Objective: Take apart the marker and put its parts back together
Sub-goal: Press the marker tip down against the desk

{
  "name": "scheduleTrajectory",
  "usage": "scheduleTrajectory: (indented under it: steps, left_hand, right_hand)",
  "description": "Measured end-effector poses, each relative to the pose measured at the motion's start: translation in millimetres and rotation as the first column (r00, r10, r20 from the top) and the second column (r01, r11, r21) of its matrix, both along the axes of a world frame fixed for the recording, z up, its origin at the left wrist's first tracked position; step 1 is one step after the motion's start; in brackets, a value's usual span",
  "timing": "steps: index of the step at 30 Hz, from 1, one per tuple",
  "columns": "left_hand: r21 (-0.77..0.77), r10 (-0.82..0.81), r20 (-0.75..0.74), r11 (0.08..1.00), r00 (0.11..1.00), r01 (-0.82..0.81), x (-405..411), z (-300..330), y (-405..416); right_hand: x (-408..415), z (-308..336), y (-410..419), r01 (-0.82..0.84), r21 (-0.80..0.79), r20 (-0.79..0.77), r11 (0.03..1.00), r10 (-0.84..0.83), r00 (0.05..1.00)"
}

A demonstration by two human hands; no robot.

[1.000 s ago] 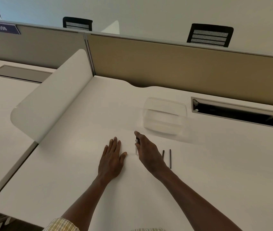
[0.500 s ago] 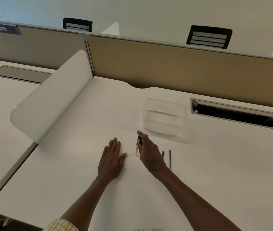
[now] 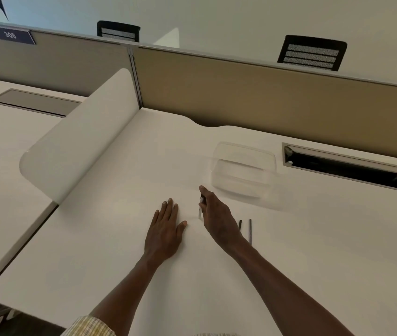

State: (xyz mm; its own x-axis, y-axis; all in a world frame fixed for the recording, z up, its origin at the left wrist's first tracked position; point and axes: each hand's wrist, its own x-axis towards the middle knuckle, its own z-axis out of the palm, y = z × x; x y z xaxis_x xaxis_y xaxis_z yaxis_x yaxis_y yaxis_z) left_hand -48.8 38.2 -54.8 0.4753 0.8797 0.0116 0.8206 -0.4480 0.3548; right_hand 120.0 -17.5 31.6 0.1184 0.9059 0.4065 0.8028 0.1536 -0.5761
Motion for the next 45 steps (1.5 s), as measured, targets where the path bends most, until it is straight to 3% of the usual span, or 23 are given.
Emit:
scheduleTrajectory:
  steps: [14,20,27,35,45]
  left_hand:
    - [0.006,-0.001,-0.009,1.000,1.000,0.001,-0.9,-1.5,0.7]
    - [-0.001,0.000,-0.003,1.000,1.000,0.000,-0.7,0.5,0.0]
    - [-0.014,0.005,0.007,1.000,1.000,-0.005,-0.7,-0.8,0.6]
    - [-0.018,0.004,0.018,1.000,1.000,-0.003,-0.3,1.7,0.0]
    - [-0.021,0.004,0.016,1.000,1.000,-0.004,0.1,2.2,-0.3]
  right_hand:
    - [0.1,-4.3,0.3,0.028,0.005,-0.005,1.000,-0.028,1.000]
    - [0.9,8.5,-0.1,0.100,-0.014,-0.086,0.995,-0.101,0.991]
    - [-3.4,23.9,-7.9,0.089,0.145,-0.073,0.985,-0.079,0.994]
    - [-1.6,-3.5,-23.5,0.024,0.007,-0.050,1.000,-0.024,0.998]
    - [0.3,-3.3,-22.2,0.032,0.002,-0.055,0.999,-0.032,0.998]
